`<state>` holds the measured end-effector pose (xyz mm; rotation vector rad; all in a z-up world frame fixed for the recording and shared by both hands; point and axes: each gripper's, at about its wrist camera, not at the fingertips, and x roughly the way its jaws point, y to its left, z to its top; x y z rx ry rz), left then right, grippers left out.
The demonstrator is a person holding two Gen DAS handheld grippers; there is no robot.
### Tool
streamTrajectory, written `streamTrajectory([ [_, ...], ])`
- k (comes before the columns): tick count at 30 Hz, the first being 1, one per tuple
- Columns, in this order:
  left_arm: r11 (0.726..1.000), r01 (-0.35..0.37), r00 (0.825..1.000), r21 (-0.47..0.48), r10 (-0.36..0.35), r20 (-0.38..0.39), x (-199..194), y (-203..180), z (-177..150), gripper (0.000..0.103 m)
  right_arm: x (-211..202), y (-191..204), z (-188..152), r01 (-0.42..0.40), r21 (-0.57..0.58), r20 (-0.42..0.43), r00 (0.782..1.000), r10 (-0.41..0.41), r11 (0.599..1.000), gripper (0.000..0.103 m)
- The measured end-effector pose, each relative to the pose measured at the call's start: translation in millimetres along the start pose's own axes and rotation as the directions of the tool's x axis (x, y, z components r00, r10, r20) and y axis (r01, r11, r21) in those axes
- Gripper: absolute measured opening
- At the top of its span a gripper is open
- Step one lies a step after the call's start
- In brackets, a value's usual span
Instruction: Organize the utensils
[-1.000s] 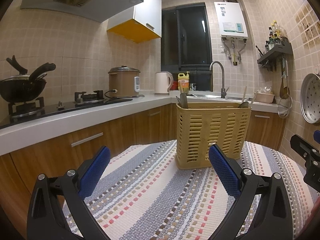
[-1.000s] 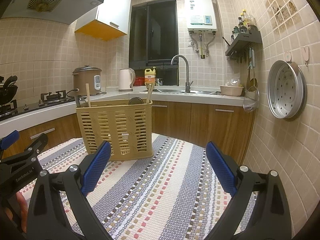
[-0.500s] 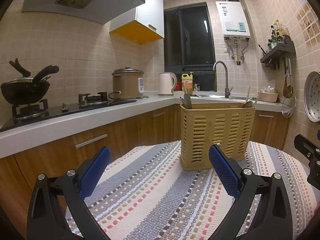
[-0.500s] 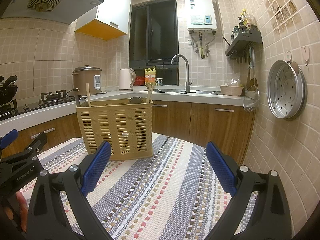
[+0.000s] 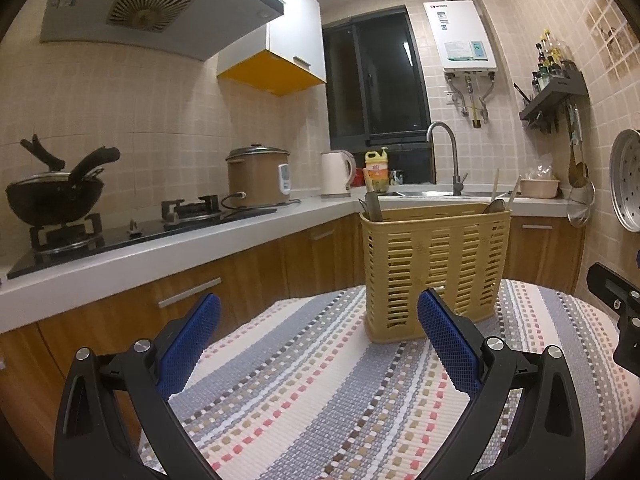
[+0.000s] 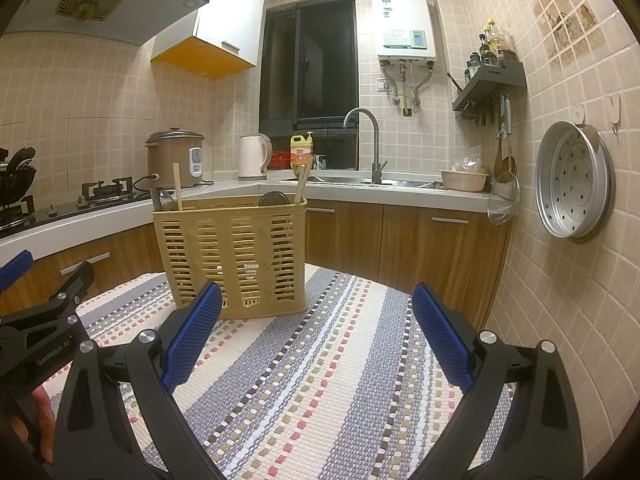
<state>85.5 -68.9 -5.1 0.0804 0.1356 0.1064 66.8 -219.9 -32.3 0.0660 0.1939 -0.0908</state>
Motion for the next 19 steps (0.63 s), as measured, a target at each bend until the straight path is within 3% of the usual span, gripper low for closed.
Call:
streamTrajectory([
  [7, 0.999, -0.029, 0.999, 0.025, 0.028, 0.024, -2.1, -1.5, -0.5, 0.095, 0.8, -0.8, 0.0, -0.001, 0.001, -0.006, 1.000, 0.001, 1.000, 0.091],
  [13, 1.000, 0.026, 1.000, -0.010, -0.026, -0.004, -0.1, 2.9, 1.8, 0.096, 1.8, -1.2, 0.2, -0.001, 0.000, -0.007, 1.000, 0.001, 1.000, 0.091],
  [19, 1.000, 0.010, 1.000, -0.024, -0.011, -0.016, 1.8, 4.7, 1.4, 0.096, 2.5, -2.3, 0.2, 0.001, -0.001, -0.008, 1.000, -0.001, 1.000, 0.091],
])
